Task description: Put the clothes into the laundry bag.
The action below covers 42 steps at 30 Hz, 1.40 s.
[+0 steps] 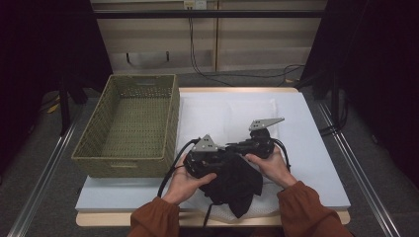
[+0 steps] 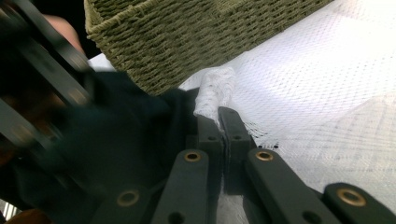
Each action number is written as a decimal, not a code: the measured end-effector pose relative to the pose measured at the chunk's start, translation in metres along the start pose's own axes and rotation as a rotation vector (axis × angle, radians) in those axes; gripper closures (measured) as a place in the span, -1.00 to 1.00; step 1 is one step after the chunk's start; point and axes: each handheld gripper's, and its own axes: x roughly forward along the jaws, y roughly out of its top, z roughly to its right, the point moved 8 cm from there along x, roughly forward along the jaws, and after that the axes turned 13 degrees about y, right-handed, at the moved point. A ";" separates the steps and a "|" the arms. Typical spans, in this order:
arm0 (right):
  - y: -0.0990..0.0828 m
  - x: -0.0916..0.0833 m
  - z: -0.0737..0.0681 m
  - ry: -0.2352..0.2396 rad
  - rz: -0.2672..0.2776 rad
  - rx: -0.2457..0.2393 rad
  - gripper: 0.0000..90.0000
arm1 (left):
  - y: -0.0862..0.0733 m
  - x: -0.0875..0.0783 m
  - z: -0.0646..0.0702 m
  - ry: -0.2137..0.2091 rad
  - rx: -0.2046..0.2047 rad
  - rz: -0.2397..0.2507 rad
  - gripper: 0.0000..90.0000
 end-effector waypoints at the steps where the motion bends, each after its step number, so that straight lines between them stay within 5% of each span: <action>1: 0.001 -0.001 0.000 0.001 0.003 0.002 0.97 | -0.006 0.008 0.002 0.009 0.021 -0.033 0.87; 13: 0.005 -0.005 -0.005 0.009 0.016 -0.009 0.97 | -0.024 0.045 0.003 0.009 0.010 -0.079 0.86; 16: 0.005 -0.007 -0.005 0.008 0.018 -0.011 0.97 | -0.025 0.050 0.003 0.041 0.051 -0.067 0.85; 20: 0.002 -0.005 -0.005 0.009 0.010 -0.002 0.97 | -0.026 0.052 -0.001 0.051 0.013 -0.061 0.82; 27: -0.002 -0.001 -0.004 0.011 -0.003 0.001 0.96 | -0.021 0.040 -0.001 0.041 -0.007 -0.022 0.41; 33: -0.002 0.000 -0.003 0.008 -0.006 0.002 0.96 | -0.015 0.015 -0.002 0.029 -0.012 0.009 -0.04; 42: -0.002 0.000 -0.003 0.009 -0.006 0.000 0.96 | -0.013 -0.022 -0.016 0.062 -0.041 0.063 -0.31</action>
